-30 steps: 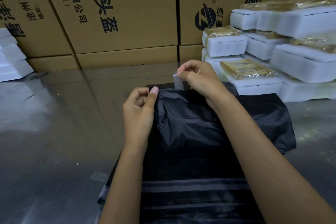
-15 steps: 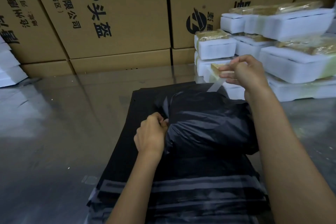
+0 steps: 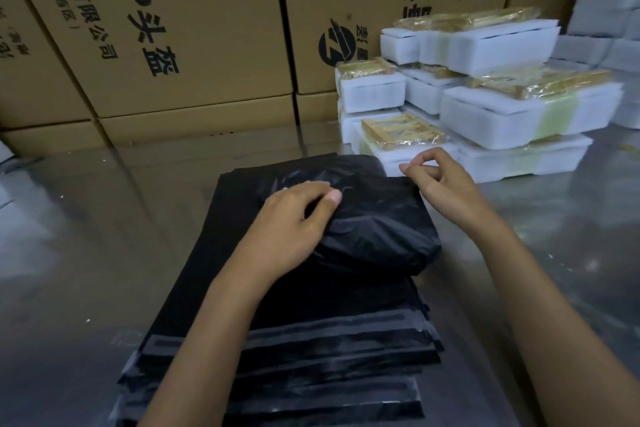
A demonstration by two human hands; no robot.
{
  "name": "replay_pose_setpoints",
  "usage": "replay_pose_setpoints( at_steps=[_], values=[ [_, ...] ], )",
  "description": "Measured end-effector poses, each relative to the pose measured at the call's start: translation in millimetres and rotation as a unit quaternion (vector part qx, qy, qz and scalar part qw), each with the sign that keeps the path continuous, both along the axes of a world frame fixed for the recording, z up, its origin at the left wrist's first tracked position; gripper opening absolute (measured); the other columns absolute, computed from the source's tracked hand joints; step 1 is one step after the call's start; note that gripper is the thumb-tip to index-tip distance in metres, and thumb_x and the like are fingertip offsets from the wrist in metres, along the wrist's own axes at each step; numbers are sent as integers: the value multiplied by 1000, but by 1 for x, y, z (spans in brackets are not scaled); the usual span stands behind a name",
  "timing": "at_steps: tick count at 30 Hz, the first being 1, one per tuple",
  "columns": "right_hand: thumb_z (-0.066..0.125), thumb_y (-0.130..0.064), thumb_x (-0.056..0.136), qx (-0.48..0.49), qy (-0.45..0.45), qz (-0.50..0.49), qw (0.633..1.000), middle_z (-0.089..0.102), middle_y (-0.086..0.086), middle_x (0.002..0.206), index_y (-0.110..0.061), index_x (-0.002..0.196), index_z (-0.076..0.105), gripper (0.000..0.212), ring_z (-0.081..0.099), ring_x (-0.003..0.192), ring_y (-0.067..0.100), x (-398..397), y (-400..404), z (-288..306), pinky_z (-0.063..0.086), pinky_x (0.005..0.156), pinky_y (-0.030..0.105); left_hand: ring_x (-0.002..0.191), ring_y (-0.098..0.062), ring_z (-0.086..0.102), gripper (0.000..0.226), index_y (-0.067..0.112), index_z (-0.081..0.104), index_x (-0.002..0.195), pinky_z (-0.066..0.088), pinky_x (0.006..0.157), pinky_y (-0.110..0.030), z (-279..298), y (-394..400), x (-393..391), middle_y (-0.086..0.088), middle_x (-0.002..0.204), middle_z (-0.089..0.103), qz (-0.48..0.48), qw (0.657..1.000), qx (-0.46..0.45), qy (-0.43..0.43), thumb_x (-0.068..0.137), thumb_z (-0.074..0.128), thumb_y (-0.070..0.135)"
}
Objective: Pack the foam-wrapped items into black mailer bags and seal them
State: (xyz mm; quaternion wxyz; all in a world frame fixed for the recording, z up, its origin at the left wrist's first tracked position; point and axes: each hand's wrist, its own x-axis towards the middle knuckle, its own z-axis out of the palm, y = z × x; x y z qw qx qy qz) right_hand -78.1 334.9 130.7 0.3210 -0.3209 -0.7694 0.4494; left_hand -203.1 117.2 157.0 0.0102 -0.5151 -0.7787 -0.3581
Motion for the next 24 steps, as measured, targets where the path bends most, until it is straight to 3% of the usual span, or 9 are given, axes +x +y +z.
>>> replay_pose_setpoints(
  at_steps=[2, 4, 6, 8, 10, 13, 16, 19, 24],
  values=[
    [60, -53, 90, -14, 0, -8, 1000, 69, -22, 72, -28, 94, 55, 26, 54, 61, -11, 6, 3, -5, 38, 71, 23, 145, -14, 30, 54, 29, 46, 146, 15, 120, -27, 0, 14, 16, 4, 153, 43, 21, 992, -104, 71, 101, 33, 56],
    [59, -57, 90, -28, 4, -14, 1000, 67, -32, 73, -28, 94, 56, 29, 54, 61, -13, 10, 6, -8, 37, 67, 23, 151, -28, 14, 66, 34, 24, 156, 8, 123, -42, 3, 33, 29, -4, 163, 22, 59, 977, -189, 78, 98, 20, 65],
    [58, -56, 90, -30, 4, -22, 999, 70, -26, 82, -28, 95, 54, 28, 57, 68, -8, 12, 10, -12, 37, 67, 24, 152, -36, 1, 74, 33, 9, 158, 0, 122, -48, 5, 55, 38, -13, 166, 5, 94, 959, -260, 66, 95, 14, 71],
    [59, -50, 93, -14, -24, -27, 999, 69, -14, 106, -26, 101, 50, 27, 61, 93, 5, 15, 16, -20, 41, 76, 28, 151, -38, -9, 80, 29, 0, 159, -7, 120, -53, 7, 78, 39, -19, 164, -6, 110, 939, -316, 74, 94, 16, 73],
    [57, -50, 94, 17, -105, -28, 994, 57, -4, 120, -24, 109, 42, 33, 56, 115, 22, 19, 22, -29, 42, 97, 39, 150, -36, -16, 84, 28, -1, 159, -12, 117, -58, 12, 98, 34, -18, 163, -14, 106, 926, -353, 85, 93, 26, 74],
    [51, -56, 96, 58, -211, -71, 973, 50, 3, 134, -21, 119, 38, 44, 46, 134, 29, 25, 27, -35, 23, 117, 53, 148, -32, -25, 92, 29, 4, 159, -15, 115, -63, 18, 118, 23, -9, 163, -22, 86, 918, -377, 88, 89, 47, 70],
    [48, -54, 96, 67, -288, -118, 948, 38, 10, 156, -12, 144, 34, 65, 21, 152, 28, 30, 32, -38, 6, 122, 55, 148, -32, -26, 100, 29, 7, 159, -16, 114, -63, 20, 128, 16, -7, 164, -21, 86, 910, -396, 88, 83, 65, 61],
    [47, -50, 97, 43, -322, -187, 927, 33, 16, 160, -6, 152, 30, 72, 5, 155, 33, 39, 39, -36, -2, 122, 57, 150, -33, -17, 102, 30, 11, 158, -10, 117, -63, 18, 132, 16, -7, 166, -13, 97, 909, -395, 89, 79, 73, 50],
    [53, -39, 94, 38, -284, -269, 920, 52, 18, 143, -7, 136, 47, 54, 27, 144, 42, 48, 43, -29, 12, 119, 56, 152, -31, 1, 94, 33, 20, 156, -3, 120, -59, 10, 132, 17, -5, 166, 4, 112, 927, -345, 94, 80, 72, 50]
  ],
)
